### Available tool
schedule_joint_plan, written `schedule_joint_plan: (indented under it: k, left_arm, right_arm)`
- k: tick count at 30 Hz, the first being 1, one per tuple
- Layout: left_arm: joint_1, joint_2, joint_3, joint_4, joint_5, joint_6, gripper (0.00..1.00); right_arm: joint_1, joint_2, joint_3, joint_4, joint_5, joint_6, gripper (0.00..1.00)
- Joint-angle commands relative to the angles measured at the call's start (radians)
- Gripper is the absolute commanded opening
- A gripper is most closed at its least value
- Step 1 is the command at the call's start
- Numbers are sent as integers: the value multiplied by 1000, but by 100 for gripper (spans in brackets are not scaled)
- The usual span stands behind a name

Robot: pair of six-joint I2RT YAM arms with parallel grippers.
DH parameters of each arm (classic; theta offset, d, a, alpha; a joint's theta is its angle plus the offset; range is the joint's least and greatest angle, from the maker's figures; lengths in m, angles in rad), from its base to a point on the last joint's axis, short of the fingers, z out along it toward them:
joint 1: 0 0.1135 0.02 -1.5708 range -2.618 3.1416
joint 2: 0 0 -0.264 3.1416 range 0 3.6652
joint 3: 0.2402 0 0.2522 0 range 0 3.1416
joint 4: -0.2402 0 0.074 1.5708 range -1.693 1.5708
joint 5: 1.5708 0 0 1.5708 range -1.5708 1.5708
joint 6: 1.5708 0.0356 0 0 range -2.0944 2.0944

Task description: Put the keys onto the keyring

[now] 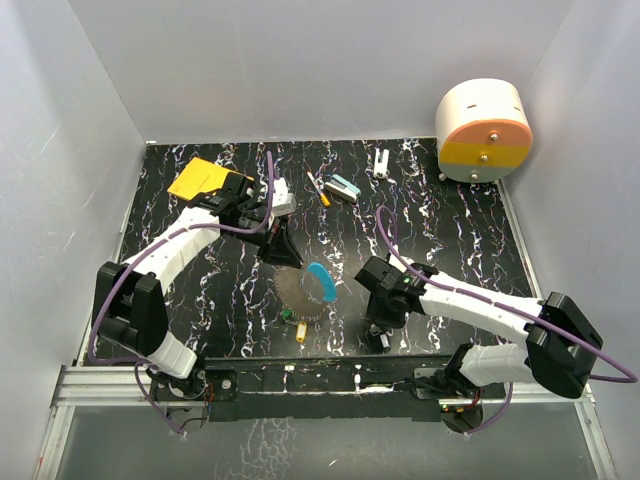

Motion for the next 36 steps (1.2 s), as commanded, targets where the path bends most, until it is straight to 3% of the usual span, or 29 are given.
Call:
schedule_joint_plan:
  k: [1,21,31,36]
  left_arm:
    - [5,-60,-12,-4,48,0,0]
    - [11,-63,-30,20,60,-21,0]
    - [16,-65,-34,31,63,-31,0]
    - [18,-67,-39,34,66,-32,0]
  right_arm:
    - [-2,-7,1,14,-32,-27,38]
    - [-1,47,-37,41,-13,-88,36]
    - [-1,51,-31,44,7,-96,19]
    - [0,51,-40,45,-9,-106,24]
